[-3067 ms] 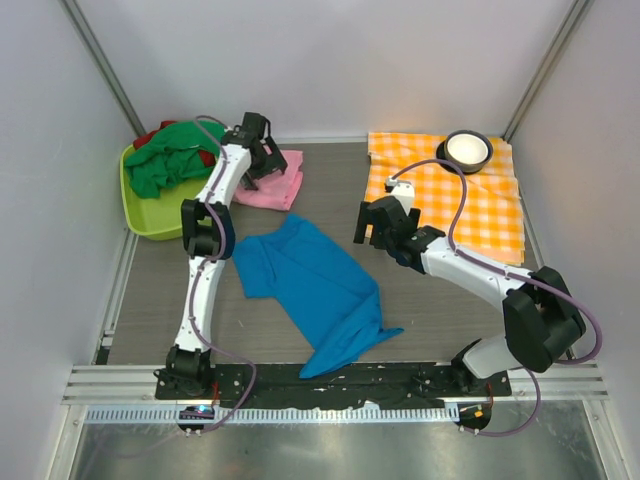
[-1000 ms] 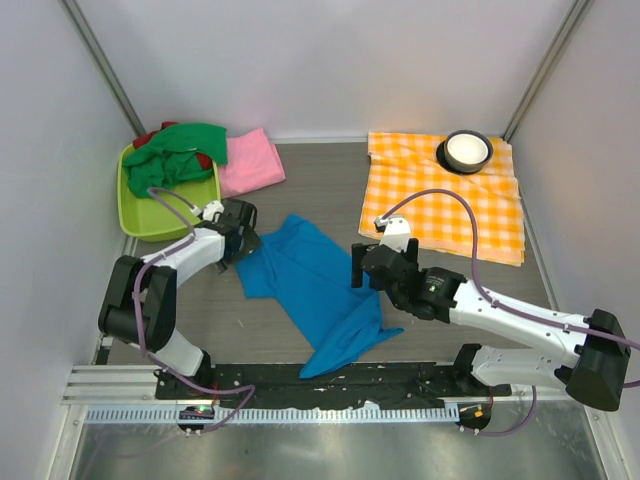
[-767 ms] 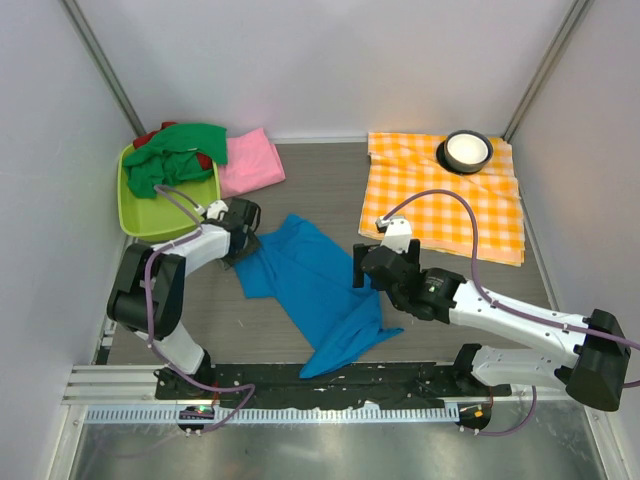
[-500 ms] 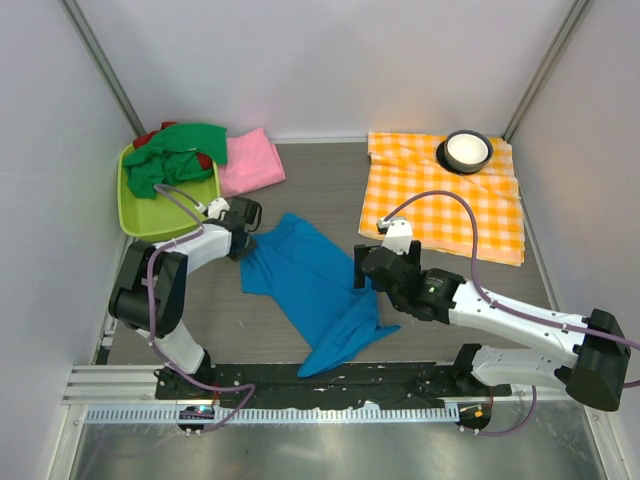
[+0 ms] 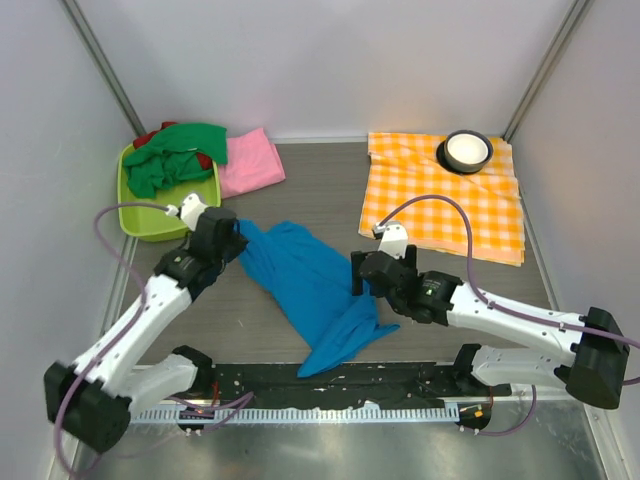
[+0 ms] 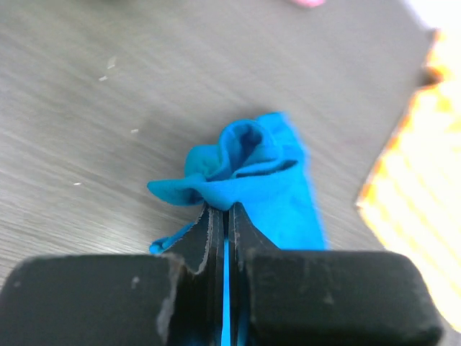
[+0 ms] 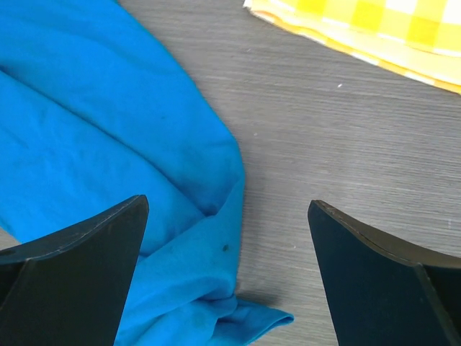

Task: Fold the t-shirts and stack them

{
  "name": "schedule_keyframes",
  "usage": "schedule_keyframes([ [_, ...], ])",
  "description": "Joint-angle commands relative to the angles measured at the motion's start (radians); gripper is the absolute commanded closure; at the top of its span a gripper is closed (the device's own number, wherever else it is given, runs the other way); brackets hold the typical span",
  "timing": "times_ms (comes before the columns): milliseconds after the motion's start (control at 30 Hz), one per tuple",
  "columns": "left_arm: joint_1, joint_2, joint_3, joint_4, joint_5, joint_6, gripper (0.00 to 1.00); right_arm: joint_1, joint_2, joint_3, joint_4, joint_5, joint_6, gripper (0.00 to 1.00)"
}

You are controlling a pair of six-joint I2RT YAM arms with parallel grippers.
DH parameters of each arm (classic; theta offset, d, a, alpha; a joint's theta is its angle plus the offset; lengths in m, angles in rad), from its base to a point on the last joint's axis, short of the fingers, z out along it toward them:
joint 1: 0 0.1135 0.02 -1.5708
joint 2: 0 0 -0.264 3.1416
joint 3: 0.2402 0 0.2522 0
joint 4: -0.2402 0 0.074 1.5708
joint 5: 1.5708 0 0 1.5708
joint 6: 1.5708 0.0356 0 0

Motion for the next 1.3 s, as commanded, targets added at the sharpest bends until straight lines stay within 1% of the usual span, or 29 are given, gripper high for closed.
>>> schedule_keyframes([
  [0,-0.063,-0.209,0.105,-0.126,-0.033,-0.017,1.0,0.026,-0.015,0.035,0.021,-0.091,-0.044,0.0],
  [33,-0.072,-0.257,0.142,-0.158,-0.032,-0.014,1.0,0.029,-0.024,0.04,0.015,-0.115,-0.058,0.0],
  [67,-0.083,-0.27,0.163,-0.177,-0.03,-0.011,1.0,0.035,-0.042,0.044,0.01,-0.164,-0.07,0.0],
  [133,-0.106,-0.294,0.21,-0.221,-0.027,0.002,1.0,0.058,-0.061,0.061,-0.028,-0.195,-0.08,0.0],
  [167,-0.112,-0.299,0.214,-0.231,-0.027,0.0,1.0,0.069,-0.069,0.066,-0.035,-0.218,-0.084,0.0],
  [200,-0.121,-0.302,0.214,-0.229,-0.024,0.014,1.0,0.084,-0.082,0.066,-0.036,-0.282,-0.092,0.0],
  [267,-0.127,-0.306,0.201,-0.248,-0.048,0.011,1.0,0.147,-0.081,0.06,-0.015,-0.373,-0.119,0.0],
  [300,-0.13,-0.311,0.176,-0.243,-0.067,0.014,1.0,0.177,-0.057,0.064,-0.015,-0.391,-0.116,0.0],
  [333,-0.129,-0.317,0.162,-0.241,-0.082,0.011,1.0,0.205,-0.038,0.07,-0.033,-0.379,-0.11,0.0],
  [367,-0.13,-0.32,0.149,-0.231,-0.104,0.017,1.0,0.271,-0.011,0.078,-0.044,-0.365,-0.095,0.0],
  [400,-0.13,-0.323,0.123,-0.229,-0.116,0.017,1.0,0.303,0.017,0.095,-0.056,-0.317,-0.083,0.0],
  [433,-0.13,-0.325,0.11,-0.223,-0.127,0.016,1.0,0.332,0.084,0.107,-0.062,-0.306,-0.069,0.0],
  [467,-0.13,-0.325,0.096,-0.215,-0.136,0.02,1.0,0.395,0.117,0.127,-0.056,-0.295,-0.057,0.0],
  [500,-0.13,-0.322,0.08,-0.209,-0.139,0.019,1.0,0.424,0.149,0.141,-0.049,-0.28,-0.046,0.0],
  [533,-0.129,-0.322,0.072,-0.206,-0.144,0.019,1.0,0.455,0.22,0.159,-0.038,-0.244,-0.037,0.0],
  [567,-0.13,-0.32,0.063,-0.203,-0.153,0.019,1.0,0.501,0.249,0.191,-0.032,-0.232,-0.025,0.0],
  [600,-0.13,-0.323,0.055,-0.203,-0.162,0.019,1.0,0.521,0.281,0.208,-0.024,-0.212,-0.014,0.0],
  [633,-0.13,-0.326,0.053,-0.201,-0.168,0.023,1.0,0.534,0.325,0.224,-0.016,-0.174,-0.006,0.0],
  [700,-0.13,-0.334,0.056,-0.206,-0.193,0.031,1.0,0.552,0.358,0.247,0.005,-0.148,0.02,0.0],
  [833,-0.129,-0.348,0.062,-0.218,-0.2,0.051,1.0,0.555,0.416,0.248,0.109,-0.117,0.031,0.0],
  [1000,-0.129,-0.363,0.029,-0.206,-0.184,0.052,1.0,0.557,0.535,0.325,0.122,-0.045,-0.003,0.0],
  [1167,-0.129,-0.395,0.001,-0.211,-0.202,0.049,1.0,0.554,0.618,0.357,0.136,-0.043,-0.005,0.0],
  [1200,-0.129,-0.398,0.0,-0.212,-0.202,0.049,1.0,0.555,0.625,0.356,0.134,-0.051,0.005,0.01],
  [1267,-0.129,-0.406,-0.01,-0.214,-0.2,0.051,1.0,0.554,0.635,0.346,0.137,-0.066,0.025,0.06],
])
